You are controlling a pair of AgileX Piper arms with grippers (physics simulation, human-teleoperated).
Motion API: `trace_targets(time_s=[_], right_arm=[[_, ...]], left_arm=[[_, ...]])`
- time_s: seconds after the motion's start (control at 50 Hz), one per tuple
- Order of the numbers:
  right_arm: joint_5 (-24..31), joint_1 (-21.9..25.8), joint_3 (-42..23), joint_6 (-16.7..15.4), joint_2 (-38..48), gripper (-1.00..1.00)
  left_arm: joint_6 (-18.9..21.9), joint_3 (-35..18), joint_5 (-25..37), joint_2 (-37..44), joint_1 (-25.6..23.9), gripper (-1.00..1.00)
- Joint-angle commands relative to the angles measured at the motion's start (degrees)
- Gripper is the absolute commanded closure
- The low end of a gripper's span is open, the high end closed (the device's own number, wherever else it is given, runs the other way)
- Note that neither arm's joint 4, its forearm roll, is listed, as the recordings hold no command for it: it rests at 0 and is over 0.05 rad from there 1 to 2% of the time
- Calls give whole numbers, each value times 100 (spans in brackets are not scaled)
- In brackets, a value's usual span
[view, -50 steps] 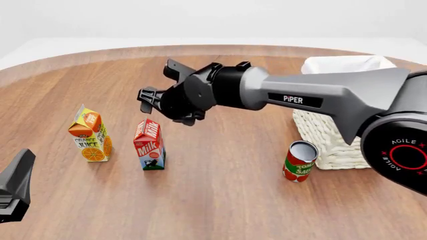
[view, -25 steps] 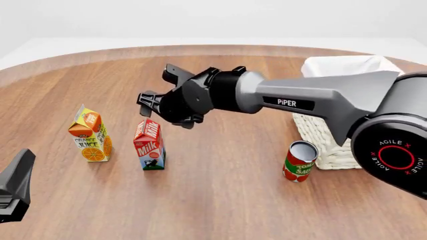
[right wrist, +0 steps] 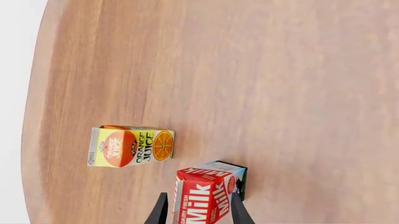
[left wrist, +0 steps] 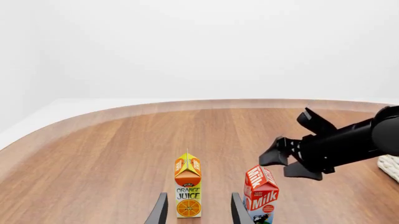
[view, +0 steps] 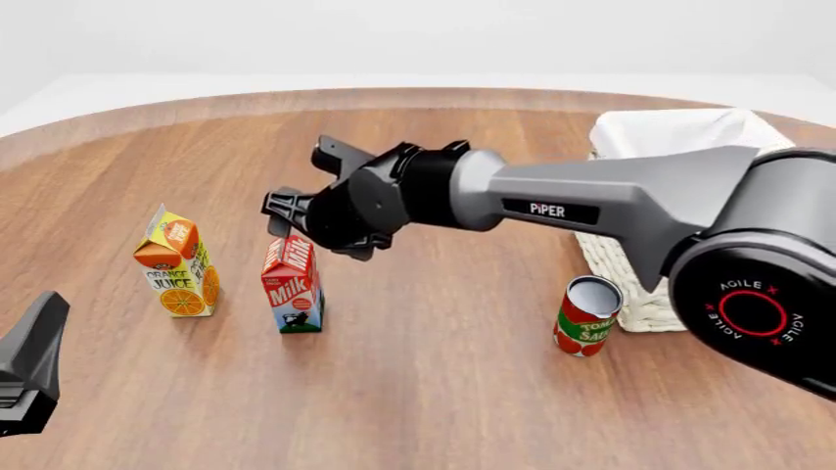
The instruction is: Pick the milk and place it in the basket.
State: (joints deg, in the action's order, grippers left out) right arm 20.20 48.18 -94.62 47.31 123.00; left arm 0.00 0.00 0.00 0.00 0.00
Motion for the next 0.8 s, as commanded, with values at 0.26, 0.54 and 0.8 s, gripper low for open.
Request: trace_targets(time_s=[0.26,0.54,0.8], right_arm=[[-32,56,-52,46,128,-100],[-56,75,-86,68,201,-100],[-74,99,-105,99,246,-100]], left_arm=[[0,0,0,0,0,-100],[0,0,0,0,0,-100],[0,0,0,0,0,-100]])
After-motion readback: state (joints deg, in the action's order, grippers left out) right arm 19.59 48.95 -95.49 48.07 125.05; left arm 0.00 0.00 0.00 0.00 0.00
